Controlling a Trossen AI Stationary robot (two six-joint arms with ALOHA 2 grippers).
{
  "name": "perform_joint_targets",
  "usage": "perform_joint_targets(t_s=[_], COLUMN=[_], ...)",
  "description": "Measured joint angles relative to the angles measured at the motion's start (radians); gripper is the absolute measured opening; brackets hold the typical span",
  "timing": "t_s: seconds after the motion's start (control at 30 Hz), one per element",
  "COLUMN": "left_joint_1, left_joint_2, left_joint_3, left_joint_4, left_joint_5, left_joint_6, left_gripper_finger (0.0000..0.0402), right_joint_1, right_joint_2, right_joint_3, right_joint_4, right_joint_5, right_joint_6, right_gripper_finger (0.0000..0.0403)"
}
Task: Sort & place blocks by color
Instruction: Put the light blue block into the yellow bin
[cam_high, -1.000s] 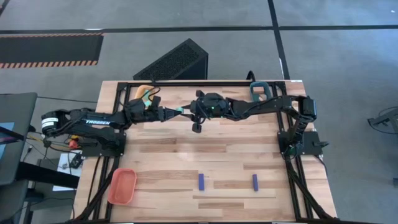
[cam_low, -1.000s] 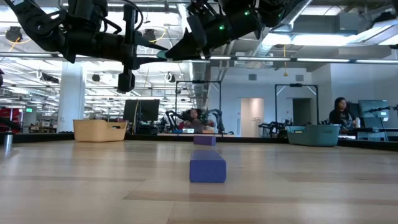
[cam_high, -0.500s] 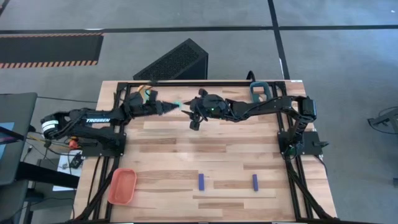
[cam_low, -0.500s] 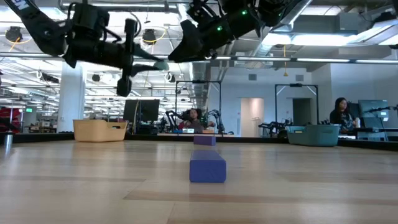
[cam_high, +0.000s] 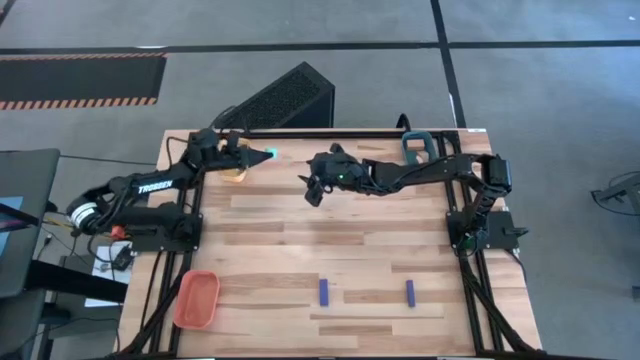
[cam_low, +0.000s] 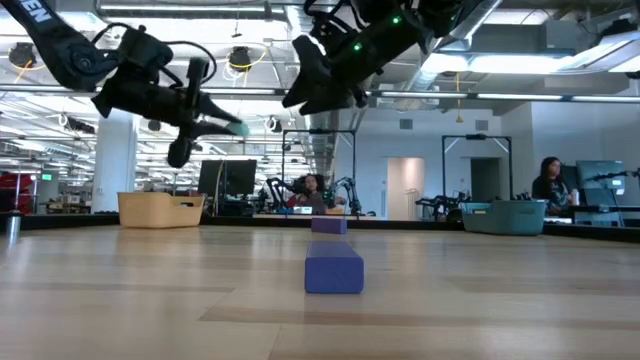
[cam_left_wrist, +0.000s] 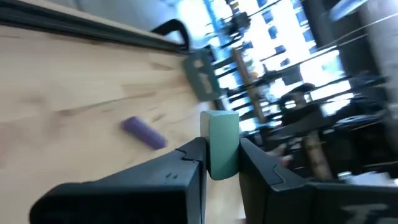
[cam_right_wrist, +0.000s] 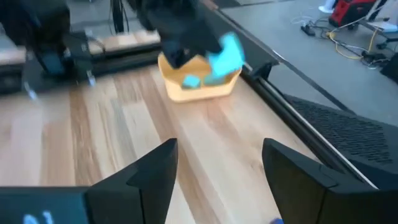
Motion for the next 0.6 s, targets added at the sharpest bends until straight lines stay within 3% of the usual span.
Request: perform_joint_targets(t_s=[0.13, 0.2, 0.33, 0.4, 0.6], left_joint_1=[0.077, 0.112, 0.132, 0.130, 0.130], left_joint_2=[-0.060, -0.091, -0.110, -0.104, -0.057], left_joint_3=[0.059, 0.112, 0.209, 0.226, 0.226], left_joint_4=[-0.340, -0.549, -0.902, -0.975, -1.050], left_joint_5=[0.005, -0.041, -0.310, -0.426, -0.569], left_joint_6=[0.203, 0.343, 0.594, 0.662, 0.683], left_gripper_finger=[0.0034, 0.0034, 0.0035, 0.0035, 0.0044], right_joint_1=[0.001, 0.009, 0.030, 0.039, 0.043], right_joint_2=[-0.009, -0.011, 0.000, 0.021, 0.051], right_joint_3=[-0.001, 0.001, -0.001, 0.002, 0.002], right_joint_4=[-0.079, -0.067, -0.076, -0.034, -0.039], right_joint_5=[-0.003, -0.017, -0.076, -0.091, -0.137], right_joint_6=[0.089, 0.133, 0.154, 0.157, 0.297], right_gripper_finger=[0.0255, 0.0255, 0.0255, 0.0255, 0.0255])
